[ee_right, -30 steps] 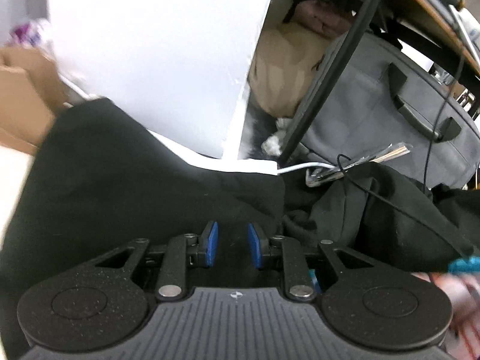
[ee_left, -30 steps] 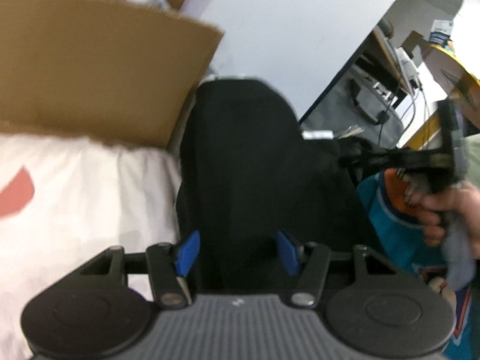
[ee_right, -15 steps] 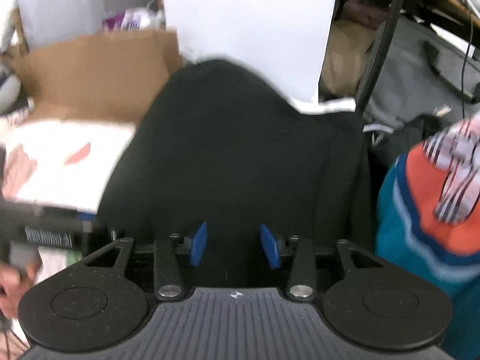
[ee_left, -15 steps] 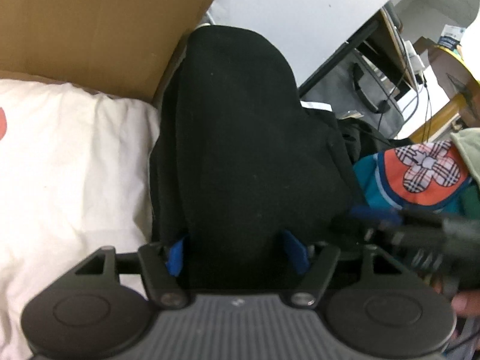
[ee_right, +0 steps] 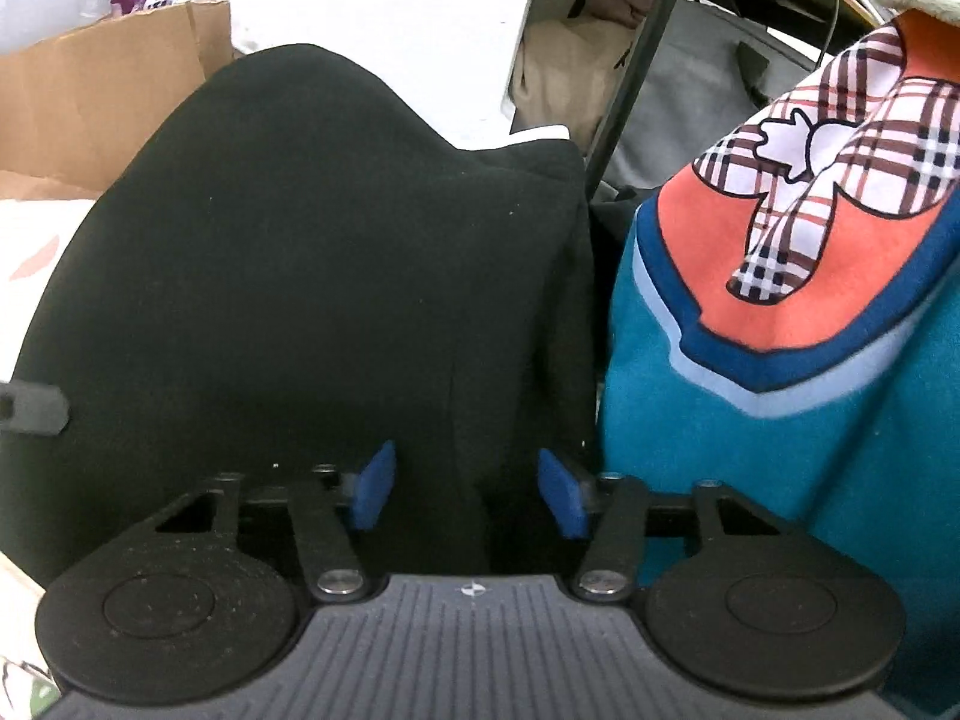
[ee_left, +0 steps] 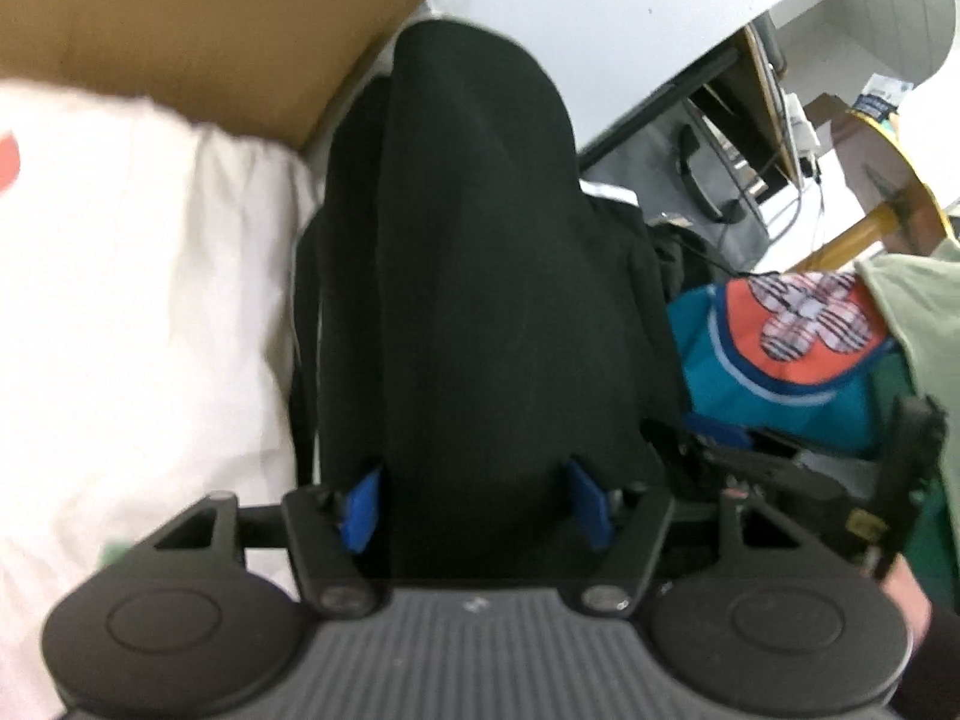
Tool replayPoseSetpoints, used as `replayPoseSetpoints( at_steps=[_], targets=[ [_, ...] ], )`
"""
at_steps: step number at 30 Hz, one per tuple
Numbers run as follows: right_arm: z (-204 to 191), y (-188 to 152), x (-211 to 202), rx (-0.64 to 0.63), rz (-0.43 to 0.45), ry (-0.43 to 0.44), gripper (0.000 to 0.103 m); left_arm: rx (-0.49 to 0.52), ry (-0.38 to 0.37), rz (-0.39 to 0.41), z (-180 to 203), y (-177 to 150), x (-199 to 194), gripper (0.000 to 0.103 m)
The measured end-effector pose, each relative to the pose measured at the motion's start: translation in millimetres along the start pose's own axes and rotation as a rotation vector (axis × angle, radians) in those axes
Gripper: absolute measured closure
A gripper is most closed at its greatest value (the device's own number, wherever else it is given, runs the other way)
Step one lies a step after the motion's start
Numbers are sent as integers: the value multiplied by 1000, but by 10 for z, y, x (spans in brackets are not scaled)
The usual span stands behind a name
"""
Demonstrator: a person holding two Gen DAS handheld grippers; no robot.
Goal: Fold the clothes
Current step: 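Open both tools and release the bundle on the pile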
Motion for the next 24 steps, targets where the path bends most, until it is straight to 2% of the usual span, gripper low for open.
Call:
replayPoseSetpoints(
  at_steps=[1,3,4,5,7,10,11,17,24],
  targets=[
    [-3,-13,8,-6,-8,-8,72,-4,-8,-7,-11,-35,-5,40],
    [-15,-22,3,0,-17,-12,74,-18,-20,-16,-28,-75,-16,46],
    [-23,-20,-9,8,-17,-10,78,-27,-25,-19,-33,-79,-23,54],
    [-26,-23,-28,7,-18,-15,79,-28,-28,-22,-42,-60,-46,58],
    [-31,-37,-87,16,-17,-27,79,-31,-35,-28,-61,-23,-91,72],
    [-44,-64,-215,35,-12,-53,81,10,-29,-8,-44,50,-204,78],
    [-53,-75,-273,35,-9,-66,84,12,-28,-8,-45,78,-234,78],
    [-96,-134,-577,81,34,-15,84,-4,-28,-43,-37,101,-238,76],
    [-336,-226,-641,88,51,69,84,-70,-41,-105,-174,-99,-192,64]
  ],
)
Point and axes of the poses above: each gripper's, at about its wrist camera, not at the fingertips, and x roughly the way its jaws point, z to its right, y to its top, the point moved 4 cm from there along x, roughly the way its jaws point, and after that the axes turned 15 degrees about y, right-handed, at the moved point
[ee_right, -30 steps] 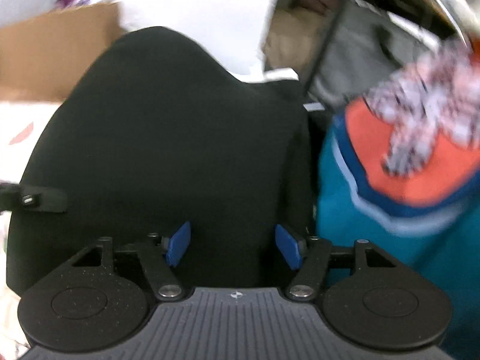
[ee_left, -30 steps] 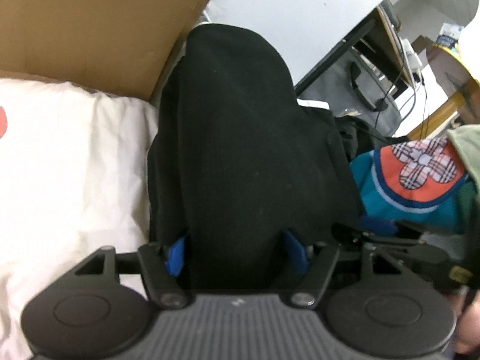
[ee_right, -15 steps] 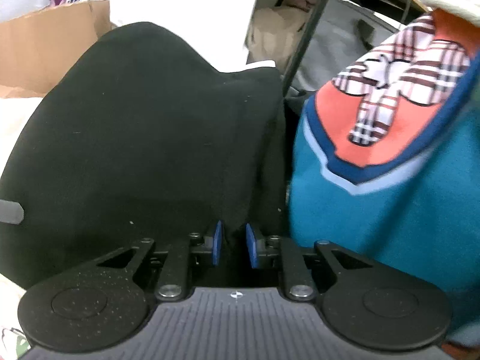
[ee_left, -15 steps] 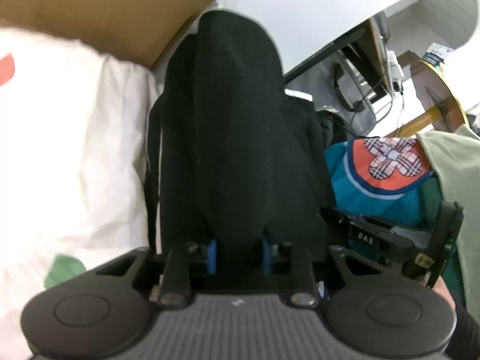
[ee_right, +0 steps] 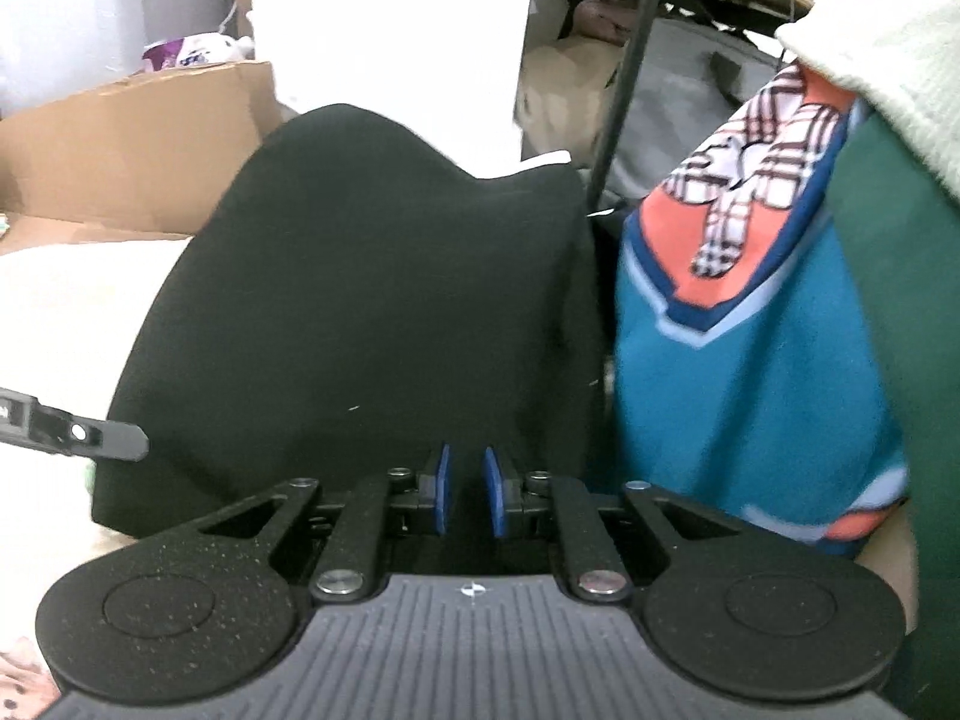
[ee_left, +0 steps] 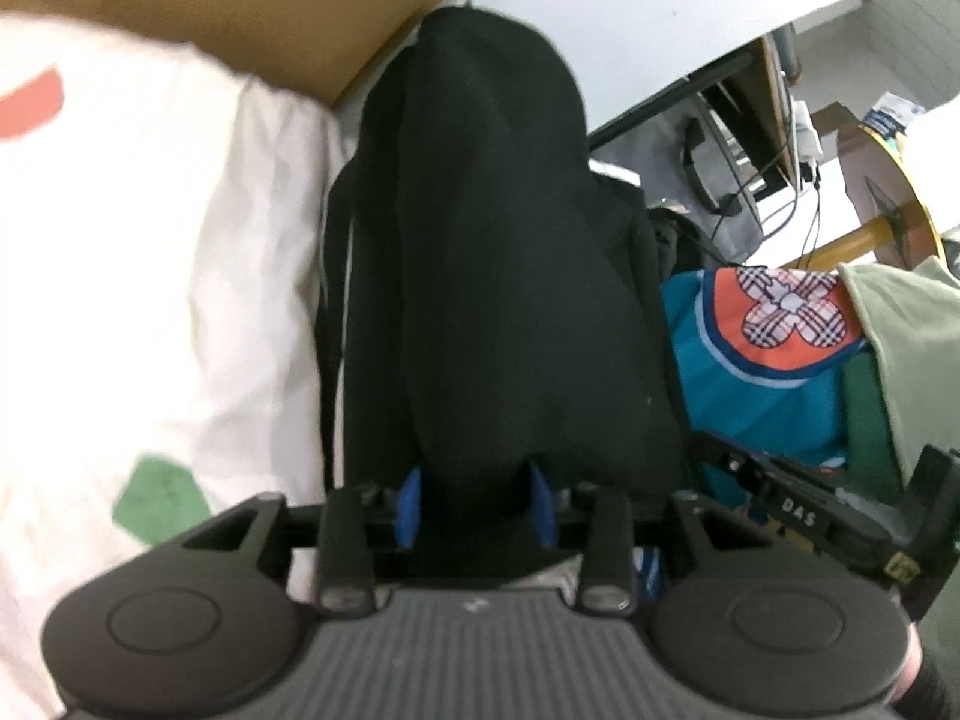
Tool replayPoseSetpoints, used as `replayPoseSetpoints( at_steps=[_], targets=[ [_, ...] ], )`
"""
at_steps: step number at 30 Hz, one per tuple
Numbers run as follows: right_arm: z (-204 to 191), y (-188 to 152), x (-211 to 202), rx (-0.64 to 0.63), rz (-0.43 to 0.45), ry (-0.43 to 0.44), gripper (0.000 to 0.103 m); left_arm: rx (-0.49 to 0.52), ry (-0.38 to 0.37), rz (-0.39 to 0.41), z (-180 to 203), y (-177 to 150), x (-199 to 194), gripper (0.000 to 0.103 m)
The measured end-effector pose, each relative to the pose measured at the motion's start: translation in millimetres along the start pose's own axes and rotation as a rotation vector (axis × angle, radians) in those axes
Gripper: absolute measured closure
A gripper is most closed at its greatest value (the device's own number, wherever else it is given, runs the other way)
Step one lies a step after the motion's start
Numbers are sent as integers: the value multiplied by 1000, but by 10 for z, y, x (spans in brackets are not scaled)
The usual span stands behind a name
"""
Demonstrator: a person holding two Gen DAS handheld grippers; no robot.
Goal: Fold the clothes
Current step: 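Open both tools and release the bundle on the pile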
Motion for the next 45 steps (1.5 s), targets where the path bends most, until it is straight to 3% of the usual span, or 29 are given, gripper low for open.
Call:
replayPoseSetpoints(
  at_steps=[3,7,14,17,20,26,28,30,32,34,41,45],
  targets=[
    [-62,-40,86,-9,-9,17,83,-1,-10,-23,-26,-84,17,67],
    [-8,-180,218,-22,-70,-26,84,10,-2,-37,-76,-133,-3,89],
    [167,-342,190,21,-94,-95,85,13,39,-60,-99,-176,-134,92],
    [167,-329,121,52,-87,-94,85,10,73,-78,-94,-167,-254,98],
    [121,-314,49,86,-87,-66,84,-9,110,-92,-75,-124,-415,98],
    [21,-200,-169,131,-100,-24,83,-22,182,-57,65,76,-884,86],
    [-5,-147,-260,152,-103,-1,82,-25,197,-41,118,133,-1041,77],
    [-41,-94,-362,183,-102,54,75,-18,225,-25,167,191,-1218,63],
    [-101,-31,-481,180,-95,71,62,-20,256,-14,210,233,-1362,57],
    [-139,32,-579,187,-93,87,60,-17,287,-13,261,256,-1494,44],
    [-173,197,-845,227,-105,123,38,-20,361,1,400,307,-1854,24],
    [-190,261,-983,244,-118,140,30,-34,399,23,448,359,-2075,16]
  ],
)
Point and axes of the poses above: each gripper's, at about its wrist camera, not at the fingertips, and x roughly the way its jaws point, z to its right, y to its top, the point moved 4 cm from there along x, roughly the way its jaws point, and after that the axes turned 15 degrees about y, right-handed, at the moved point
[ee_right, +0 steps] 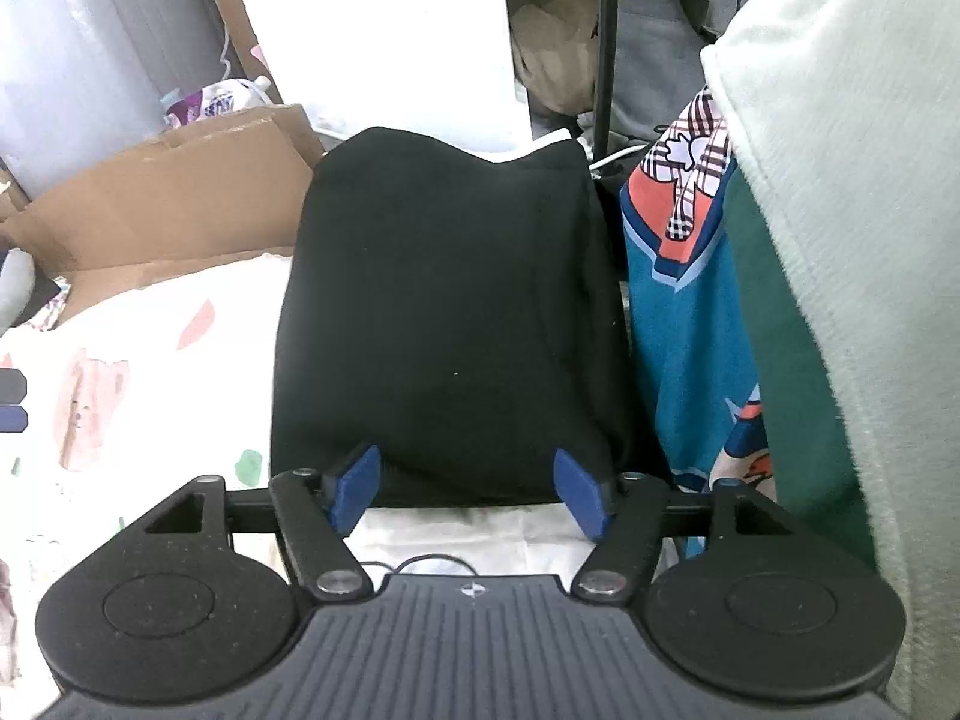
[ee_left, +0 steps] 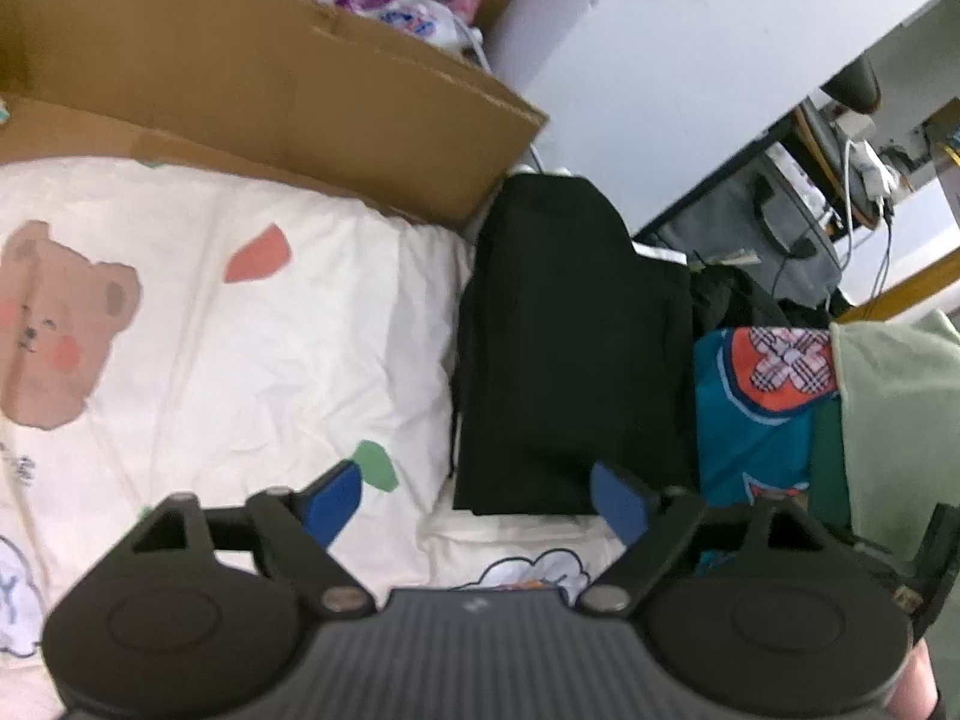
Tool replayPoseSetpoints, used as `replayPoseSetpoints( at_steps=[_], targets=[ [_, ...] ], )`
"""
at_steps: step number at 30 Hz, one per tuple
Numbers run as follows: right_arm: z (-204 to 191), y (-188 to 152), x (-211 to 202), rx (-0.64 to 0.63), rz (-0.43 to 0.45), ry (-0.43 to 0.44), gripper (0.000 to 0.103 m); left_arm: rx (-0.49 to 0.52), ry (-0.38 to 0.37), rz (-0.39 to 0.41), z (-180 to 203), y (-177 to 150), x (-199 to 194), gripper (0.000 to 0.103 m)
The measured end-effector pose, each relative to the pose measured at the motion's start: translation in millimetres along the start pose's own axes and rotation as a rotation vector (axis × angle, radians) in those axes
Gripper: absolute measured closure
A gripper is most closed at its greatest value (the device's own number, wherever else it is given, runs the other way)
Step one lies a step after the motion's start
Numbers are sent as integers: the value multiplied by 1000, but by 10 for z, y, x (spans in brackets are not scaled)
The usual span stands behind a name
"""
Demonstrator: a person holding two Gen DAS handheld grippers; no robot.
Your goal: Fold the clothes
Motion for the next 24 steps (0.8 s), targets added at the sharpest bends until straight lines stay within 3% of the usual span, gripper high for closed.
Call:
replayPoseSetpoints(
  at_steps=[2,9,18,24],
  targets=[
    [-17,28,-36,12,-7,12,17,-7,15,9,-10,34,-117,14],
    [-140,104,-265,26,-21,46,8,-23,66,50,-24,121,-514,5],
    [-304,205,-639,26,-21,74,7,-57,122,73,-63,147,-988,1],
    [-451,277,-889,36,-27,102,1,-65,151,96,-75,169,-1329,1]
  ],
)
Point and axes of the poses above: each gripper's, at about its wrist camera, not at the fingertips, and x roughly the way its jaws point, z to its right, y to its top, the point moved 4 cm from there along x, roughly the way its jaws point, and after that the axes turned 15 degrees about y, right-handed, at the moved point
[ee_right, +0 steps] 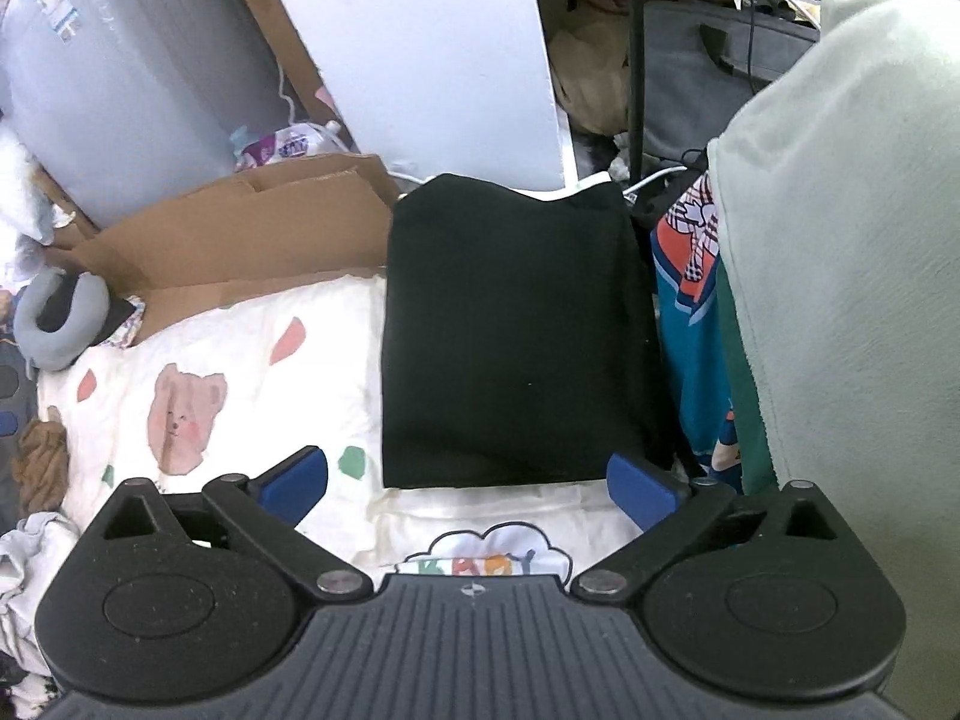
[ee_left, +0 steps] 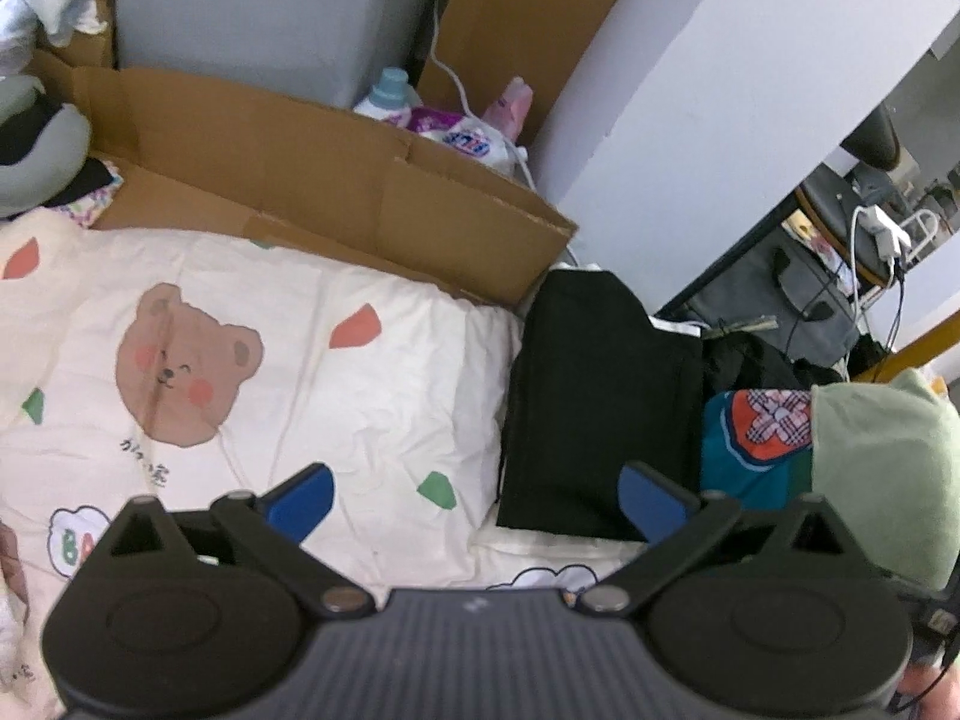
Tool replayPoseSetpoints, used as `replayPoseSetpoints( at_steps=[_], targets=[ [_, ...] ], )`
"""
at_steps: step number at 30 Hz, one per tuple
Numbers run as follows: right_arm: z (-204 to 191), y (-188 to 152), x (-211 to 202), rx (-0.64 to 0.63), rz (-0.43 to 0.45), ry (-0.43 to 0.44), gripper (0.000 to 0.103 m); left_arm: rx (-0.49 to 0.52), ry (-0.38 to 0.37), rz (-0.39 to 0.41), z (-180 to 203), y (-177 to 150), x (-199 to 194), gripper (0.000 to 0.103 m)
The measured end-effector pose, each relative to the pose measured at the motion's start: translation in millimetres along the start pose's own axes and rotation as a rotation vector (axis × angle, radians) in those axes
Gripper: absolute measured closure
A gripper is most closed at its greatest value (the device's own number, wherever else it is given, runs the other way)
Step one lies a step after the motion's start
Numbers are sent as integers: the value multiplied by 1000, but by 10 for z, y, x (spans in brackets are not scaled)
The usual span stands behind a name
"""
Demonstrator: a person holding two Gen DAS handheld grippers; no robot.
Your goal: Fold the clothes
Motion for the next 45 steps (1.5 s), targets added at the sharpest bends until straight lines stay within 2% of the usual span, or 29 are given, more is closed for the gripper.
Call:
replayPoseSetpoints(
  at_steps=[5,11,15,23,27,35,40,45],
  targets=[
    [-163,52,-213,7,-25,10,1,-5,9,39,-33,56,-286,1],
    [-414,193,-582,-8,2,21,1,-20,54,59,-91,73,-597,0],
    [-589,311,-831,-9,11,26,1,-35,46,80,-179,79,-847,0],
    [-1251,750,-1492,-77,58,73,1,-39,15,95,-408,150,-1352,0],
    [-1546,870,-1663,-101,67,87,1,-35,47,108,-577,170,-1574,0],
    [-1870,783,-1573,-93,21,116,1,-27,131,104,-1061,70,-1881,0],
    [-2040,621,-1440,-102,3,137,1,-12,181,140,-1276,-73,-2092,0],
    [-2226,419,-1302,-118,-13,157,1,-45,225,183,-1367,-284,-2229,0]
  ],
)
Point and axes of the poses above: each gripper's, at about its wrist camera, not at the fingertips, and x roughly the way its jaws point, z to its right, y to its top, the point moved 4 cm from there along x, roughly the way its jaws point, and after that the axes turned 15 degrees about y, right-handed, at the moved point
